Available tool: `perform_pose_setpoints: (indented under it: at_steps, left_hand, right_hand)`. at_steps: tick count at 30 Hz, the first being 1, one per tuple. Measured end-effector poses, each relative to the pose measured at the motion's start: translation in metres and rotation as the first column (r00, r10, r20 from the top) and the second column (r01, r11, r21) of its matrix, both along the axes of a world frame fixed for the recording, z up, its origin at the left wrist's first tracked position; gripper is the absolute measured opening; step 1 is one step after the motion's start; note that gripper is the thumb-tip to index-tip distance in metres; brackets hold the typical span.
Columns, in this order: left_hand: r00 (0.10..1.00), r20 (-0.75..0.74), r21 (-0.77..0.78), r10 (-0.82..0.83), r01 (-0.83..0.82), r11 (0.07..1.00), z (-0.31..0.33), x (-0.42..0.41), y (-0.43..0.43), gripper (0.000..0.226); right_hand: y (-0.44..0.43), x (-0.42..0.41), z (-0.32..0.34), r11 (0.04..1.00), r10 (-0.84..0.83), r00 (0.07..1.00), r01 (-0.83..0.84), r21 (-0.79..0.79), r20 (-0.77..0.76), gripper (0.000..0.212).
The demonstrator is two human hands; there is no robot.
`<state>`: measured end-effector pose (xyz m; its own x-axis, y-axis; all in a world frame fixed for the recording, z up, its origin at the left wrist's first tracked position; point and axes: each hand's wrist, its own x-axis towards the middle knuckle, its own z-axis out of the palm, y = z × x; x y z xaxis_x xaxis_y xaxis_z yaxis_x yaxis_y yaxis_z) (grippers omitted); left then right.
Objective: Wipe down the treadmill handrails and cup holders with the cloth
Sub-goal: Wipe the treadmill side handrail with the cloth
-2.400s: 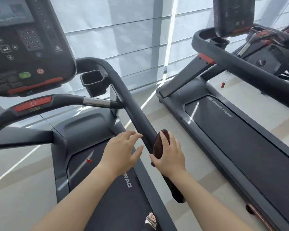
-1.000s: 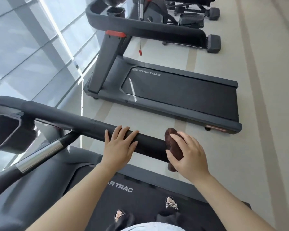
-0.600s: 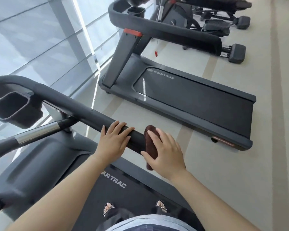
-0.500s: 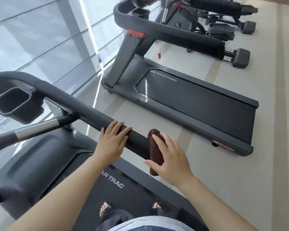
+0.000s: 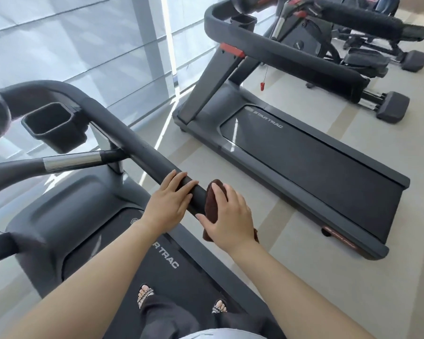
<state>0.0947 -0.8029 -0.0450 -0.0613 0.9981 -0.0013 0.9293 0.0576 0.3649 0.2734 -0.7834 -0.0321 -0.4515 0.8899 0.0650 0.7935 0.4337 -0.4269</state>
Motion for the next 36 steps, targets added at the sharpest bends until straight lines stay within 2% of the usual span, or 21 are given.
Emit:
perform_pose_setpoints:
  at_steps: [6,10,13,16,20,23,28,31,36]
  left_hand:
    - [1.0,-0.018,-0.013,-0.013,0.013,1.0,0.001,-0.001,-0.001,0.044]
    - [0.996,-0.086,-0.014,-0.024,0.023,1.0,0.003,-0.006,-0.001,0.043]
    - [0.987,-0.147,-0.046,-0.068,0.062,0.997,0.005,-0.022,0.005,0.043]
    - [0.98,-0.184,-0.044,-0.075,0.068,0.997,0.008,-0.05,0.016,0.043]
    - [0.982,-0.172,-0.013,-0.073,0.072,0.997,0.012,-0.092,0.03,0.042]
    - [0.979,-0.166,-0.024,-0.118,0.116,0.993,0.014,-0.122,0.038,0.042]
    - [0.975,-0.152,-0.03,-0.165,0.162,0.986,0.016,-0.164,0.054,0.042]
    - [0.971,-0.16,-0.034,-0.179,0.176,0.984,0.017,-0.185,0.064,0.042]
    - [0.972,-0.16,-0.016,-0.17,0.17,0.985,0.02,-0.223,0.076,0.042]
  right_hand:
    - [-0.007,0.033,0.001,0.981,0.179,0.982,-0.183,-0.064,-0.065,0.082]
    - [-0.005,0.022,-0.003,0.993,0.074,0.992,-0.082,-0.08,-0.1,0.088]
    - [0.001,0.0,-0.005,0.998,-0.016,0.999,0.014,-0.062,-0.041,0.083]
    - [0.01,-0.03,-0.007,0.997,-0.021,1.0,0.021,-0.075,-0.003,0.078]
    - [0.025,-0.069,-0.004,0.996,-0.045,0.998,0.049,-0.079,0.05,0.074]
    - [0.02,-0.068,-0.003,0.994,-0.08,0.996,0.082,-0.073,0.031,0.074]
    - [0.006,-0.08,-0.006,0.975,-0.207,0.978,0.208,0.073,-0.021,0.074]
    - [0.026,-0.128,-0.002,0.982,-0.162,0.987,0.163,0.097,-0.011,0.076]
    - [0.051,-0.189,0.003,0.991,-0.127,0.991,0.129,0.048,-0.032,0.069]
